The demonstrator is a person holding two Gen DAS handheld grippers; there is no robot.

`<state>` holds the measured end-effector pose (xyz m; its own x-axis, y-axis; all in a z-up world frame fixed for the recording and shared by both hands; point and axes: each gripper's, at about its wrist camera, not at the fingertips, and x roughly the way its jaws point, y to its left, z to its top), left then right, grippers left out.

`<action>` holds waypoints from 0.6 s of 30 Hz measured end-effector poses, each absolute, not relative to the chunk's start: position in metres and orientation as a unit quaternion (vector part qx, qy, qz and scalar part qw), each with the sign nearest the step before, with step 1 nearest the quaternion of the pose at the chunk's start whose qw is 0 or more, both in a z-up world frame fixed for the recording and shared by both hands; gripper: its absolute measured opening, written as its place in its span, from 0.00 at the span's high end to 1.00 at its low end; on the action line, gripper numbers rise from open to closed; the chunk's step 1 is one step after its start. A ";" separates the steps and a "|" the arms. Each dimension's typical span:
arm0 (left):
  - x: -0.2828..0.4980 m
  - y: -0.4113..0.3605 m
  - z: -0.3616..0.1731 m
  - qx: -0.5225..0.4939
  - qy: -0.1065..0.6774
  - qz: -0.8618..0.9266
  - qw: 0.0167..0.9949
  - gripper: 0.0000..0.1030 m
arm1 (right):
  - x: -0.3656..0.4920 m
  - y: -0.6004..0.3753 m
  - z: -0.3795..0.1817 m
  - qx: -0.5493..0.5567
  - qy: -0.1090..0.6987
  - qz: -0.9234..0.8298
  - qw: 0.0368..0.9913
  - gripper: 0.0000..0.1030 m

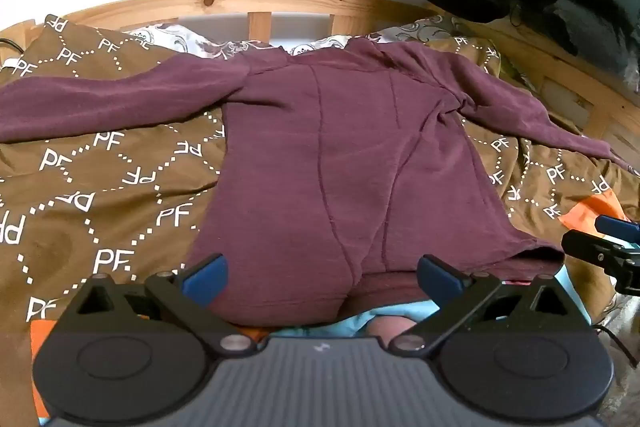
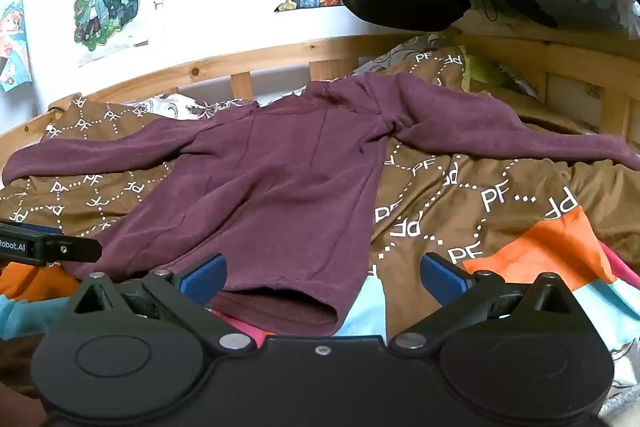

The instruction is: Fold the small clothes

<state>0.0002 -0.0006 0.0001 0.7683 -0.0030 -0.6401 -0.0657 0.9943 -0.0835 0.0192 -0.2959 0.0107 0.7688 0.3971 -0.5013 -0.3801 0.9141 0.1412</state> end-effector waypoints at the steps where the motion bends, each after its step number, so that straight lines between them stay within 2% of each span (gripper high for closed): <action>1: 0.000 -0.001 0.000 -0.050 0.340 0.016 0.939 0.01 | 0.019 -0.296 0.011 0.014 0.271 0.206 0.940 0.00; 18: 0.002 -0.005 -0.001 -0.054 0.340 0.010 0.939 0.01 | 0.020 -0.297 0.010 0.019 0.270 0.209 0.940 0.00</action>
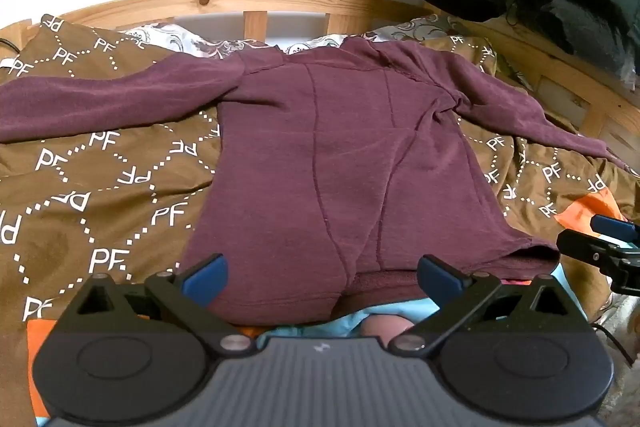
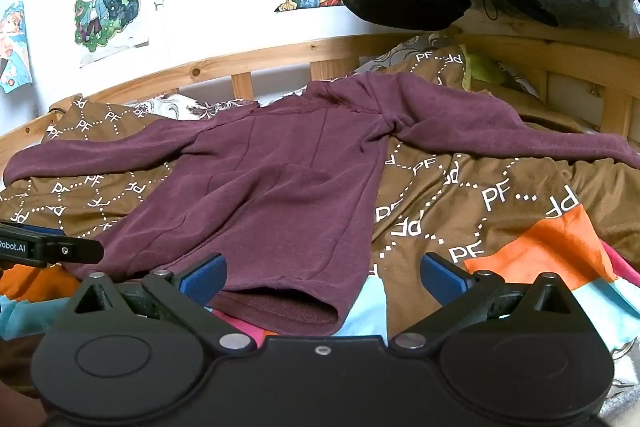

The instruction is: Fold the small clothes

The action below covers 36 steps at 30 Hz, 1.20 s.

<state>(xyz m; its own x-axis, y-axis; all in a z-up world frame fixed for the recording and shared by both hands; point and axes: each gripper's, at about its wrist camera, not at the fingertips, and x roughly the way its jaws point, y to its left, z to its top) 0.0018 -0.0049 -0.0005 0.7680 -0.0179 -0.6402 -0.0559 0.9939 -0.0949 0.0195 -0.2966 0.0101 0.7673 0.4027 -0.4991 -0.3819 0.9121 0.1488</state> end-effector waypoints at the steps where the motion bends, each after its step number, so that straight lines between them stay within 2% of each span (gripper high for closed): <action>1: 0.002 -0.006 -0.001 -0.054 0.340 0.010 0.939 0.01 | 0.020 -0.297 0.010 0.020 0.270 0.209 0.940 0.00; 36: -0.001 -0.004 -0.002 -0.059 0.342 0.007 0.938 0.01 | 0.022 -0.298 0.008 0.021 0.272 0.211 0.939 0.00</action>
